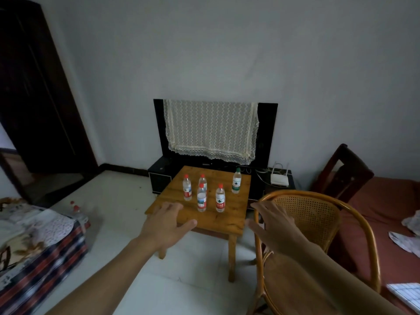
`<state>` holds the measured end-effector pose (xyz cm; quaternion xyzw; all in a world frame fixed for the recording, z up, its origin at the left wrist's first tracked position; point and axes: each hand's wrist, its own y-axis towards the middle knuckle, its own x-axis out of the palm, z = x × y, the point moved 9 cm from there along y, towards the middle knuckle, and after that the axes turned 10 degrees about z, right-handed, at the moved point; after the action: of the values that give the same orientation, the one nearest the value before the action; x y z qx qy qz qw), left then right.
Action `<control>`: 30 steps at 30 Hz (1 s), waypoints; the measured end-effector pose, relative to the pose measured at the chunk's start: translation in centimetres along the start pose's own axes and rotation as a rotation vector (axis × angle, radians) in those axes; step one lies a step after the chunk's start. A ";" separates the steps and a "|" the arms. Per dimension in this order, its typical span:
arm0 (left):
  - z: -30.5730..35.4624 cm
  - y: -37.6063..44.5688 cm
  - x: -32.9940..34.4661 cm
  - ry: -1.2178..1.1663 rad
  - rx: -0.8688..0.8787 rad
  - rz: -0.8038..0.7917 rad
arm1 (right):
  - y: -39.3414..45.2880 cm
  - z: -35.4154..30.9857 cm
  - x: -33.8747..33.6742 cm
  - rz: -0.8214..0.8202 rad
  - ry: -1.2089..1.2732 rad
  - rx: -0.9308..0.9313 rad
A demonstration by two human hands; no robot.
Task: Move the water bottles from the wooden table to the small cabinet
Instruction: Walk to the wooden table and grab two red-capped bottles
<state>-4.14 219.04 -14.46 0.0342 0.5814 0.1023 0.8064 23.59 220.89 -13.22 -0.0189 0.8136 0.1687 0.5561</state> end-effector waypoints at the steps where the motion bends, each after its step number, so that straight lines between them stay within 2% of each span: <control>1: -0.6 1.3 0.5 -0.007 0.002 -0.003 | 1.3 0.1 0.7 -0.006 0.000 0.007; 7: -3.8 9.8 3.3 -0.025 0.014 0.004 | 10.1 -1.0 4.5 -0.027 -0.079 -0.009; 15: -8.1 21.6 5.5 -0.090 0.069 -0.015 | 20.2 -1.3 10.0 -0.058 -0.135 0.060; 25: -10.6 32.9 10.8 -0.138 0.015 -0.105 | 32.1 0.5 17.2 -0.118 -0.037 0.077; 30: -11.5 39.9 15.2 -0.057 -0.025 -0.177 | 39.2 3.9 21.7 -0.167 0.050 0.098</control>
<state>-15.41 260.40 -25.36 -0.0244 0.5576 0.0370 0.8289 10.23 262.40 -24.27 -0.0636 0.8302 0.0810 0.5479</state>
